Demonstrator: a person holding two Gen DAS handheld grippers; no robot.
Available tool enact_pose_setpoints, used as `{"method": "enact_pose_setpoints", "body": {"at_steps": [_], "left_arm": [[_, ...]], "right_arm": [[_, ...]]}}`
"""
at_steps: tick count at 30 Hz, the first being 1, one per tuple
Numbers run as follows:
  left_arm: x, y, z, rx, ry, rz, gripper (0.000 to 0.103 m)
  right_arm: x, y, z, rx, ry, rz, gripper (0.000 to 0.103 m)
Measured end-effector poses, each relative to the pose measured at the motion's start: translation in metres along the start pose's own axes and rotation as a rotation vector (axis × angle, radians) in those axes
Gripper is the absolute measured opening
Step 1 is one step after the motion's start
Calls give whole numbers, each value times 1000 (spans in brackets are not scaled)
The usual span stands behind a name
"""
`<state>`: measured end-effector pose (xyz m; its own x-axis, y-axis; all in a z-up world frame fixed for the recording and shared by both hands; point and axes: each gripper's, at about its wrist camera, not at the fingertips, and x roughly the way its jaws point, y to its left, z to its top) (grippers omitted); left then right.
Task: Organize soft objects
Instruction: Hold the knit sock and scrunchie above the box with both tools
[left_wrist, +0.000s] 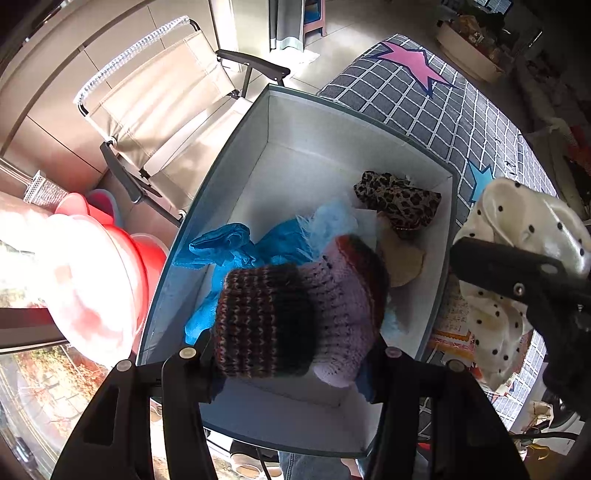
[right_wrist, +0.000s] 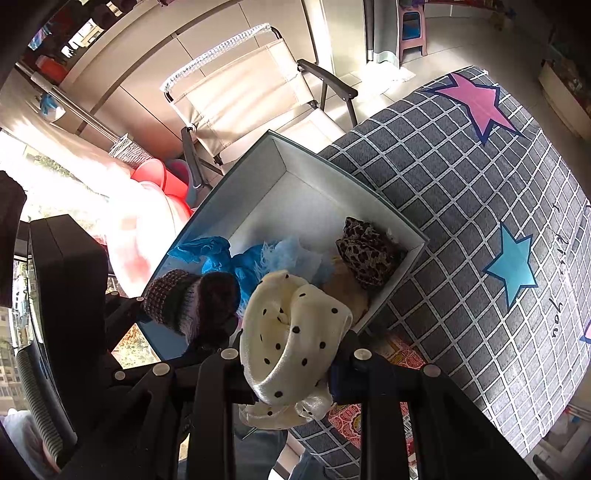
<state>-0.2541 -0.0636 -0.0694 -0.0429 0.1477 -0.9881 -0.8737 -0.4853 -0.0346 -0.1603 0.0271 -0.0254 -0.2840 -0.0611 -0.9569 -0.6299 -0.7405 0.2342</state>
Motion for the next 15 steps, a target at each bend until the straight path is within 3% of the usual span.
{"method": "enact_pose_setpoints", "body": {"at_steps": [15], "left_arm": [[1,1,3,7,7,-31,58]], "right_arm": [[4,0,5,6,7,0,26]]}}
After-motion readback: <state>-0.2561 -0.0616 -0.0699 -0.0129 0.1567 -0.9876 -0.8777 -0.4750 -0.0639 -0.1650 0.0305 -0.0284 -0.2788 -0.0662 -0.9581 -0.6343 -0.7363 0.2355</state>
